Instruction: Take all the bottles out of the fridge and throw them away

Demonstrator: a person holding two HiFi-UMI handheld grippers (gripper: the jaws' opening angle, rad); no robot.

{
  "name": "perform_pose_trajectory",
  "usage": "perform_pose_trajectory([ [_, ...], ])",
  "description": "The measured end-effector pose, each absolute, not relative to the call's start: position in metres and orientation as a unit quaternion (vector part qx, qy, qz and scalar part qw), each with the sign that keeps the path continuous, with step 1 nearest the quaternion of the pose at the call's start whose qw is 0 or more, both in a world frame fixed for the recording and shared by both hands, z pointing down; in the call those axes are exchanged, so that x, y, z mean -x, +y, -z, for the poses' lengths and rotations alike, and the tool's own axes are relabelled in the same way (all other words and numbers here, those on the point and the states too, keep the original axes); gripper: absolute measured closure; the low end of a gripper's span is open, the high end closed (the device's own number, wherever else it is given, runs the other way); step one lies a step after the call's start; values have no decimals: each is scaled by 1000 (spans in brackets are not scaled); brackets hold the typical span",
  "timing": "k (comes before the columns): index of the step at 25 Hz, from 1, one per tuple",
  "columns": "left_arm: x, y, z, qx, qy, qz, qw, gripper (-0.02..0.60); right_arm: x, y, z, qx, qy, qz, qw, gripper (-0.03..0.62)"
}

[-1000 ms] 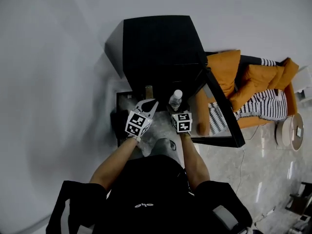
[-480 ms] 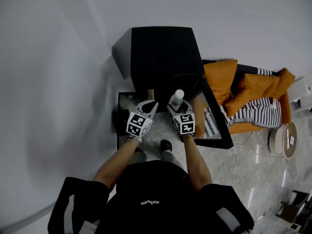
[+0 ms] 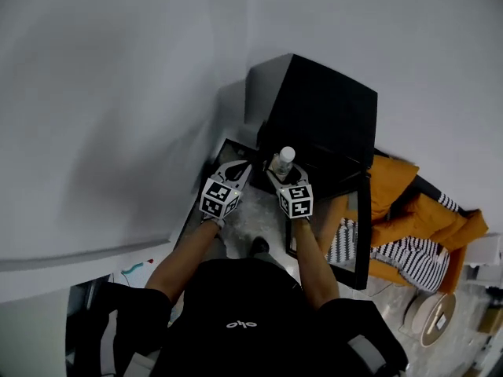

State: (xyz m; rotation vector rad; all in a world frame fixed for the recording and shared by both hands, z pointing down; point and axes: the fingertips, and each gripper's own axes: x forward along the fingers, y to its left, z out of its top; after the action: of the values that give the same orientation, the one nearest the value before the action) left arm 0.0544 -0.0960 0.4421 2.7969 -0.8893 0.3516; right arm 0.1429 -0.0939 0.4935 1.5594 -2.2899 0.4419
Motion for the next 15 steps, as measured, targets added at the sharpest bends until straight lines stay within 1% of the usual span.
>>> perform_pose_trajectory([
  [8, 60, -102, -431, -891, -431, -98, 108, 575, -25, -125, -469, -423, -882, -115, 175, 276],
  [15, 112, -99, -424, -867, -478, -88, 109, 575, 33, -126, -462, -370, -906, -105, 180, 276],
])
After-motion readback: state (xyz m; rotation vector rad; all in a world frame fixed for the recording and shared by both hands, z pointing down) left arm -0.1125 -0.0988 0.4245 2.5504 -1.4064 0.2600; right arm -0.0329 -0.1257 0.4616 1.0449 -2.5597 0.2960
